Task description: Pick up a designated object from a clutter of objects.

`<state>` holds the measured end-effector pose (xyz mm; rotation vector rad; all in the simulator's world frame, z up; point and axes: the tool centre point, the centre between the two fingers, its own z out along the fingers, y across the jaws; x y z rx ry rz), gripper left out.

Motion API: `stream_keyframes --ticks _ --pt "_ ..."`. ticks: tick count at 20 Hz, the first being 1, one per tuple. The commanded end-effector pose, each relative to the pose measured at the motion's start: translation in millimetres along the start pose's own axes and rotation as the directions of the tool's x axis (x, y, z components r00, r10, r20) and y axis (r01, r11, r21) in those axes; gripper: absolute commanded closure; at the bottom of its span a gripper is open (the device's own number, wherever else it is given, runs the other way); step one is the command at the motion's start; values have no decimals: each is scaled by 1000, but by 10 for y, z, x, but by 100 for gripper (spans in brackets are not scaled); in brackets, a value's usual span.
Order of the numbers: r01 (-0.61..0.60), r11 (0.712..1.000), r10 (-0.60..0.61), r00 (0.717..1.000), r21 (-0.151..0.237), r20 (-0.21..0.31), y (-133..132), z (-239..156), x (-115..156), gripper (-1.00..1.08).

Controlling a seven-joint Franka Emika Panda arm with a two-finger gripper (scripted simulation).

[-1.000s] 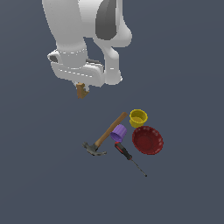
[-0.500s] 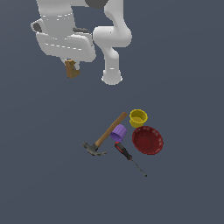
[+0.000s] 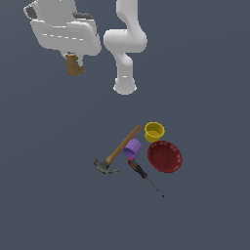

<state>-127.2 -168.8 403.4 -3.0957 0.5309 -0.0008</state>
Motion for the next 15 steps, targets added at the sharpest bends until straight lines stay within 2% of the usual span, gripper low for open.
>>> stream_keyframes --ticks 1,15 --pt "0 1000 0 1000 0 0 11 -23 -3 108" --pt "0 1000 0 1000 0 0 -161 -200 67 108"
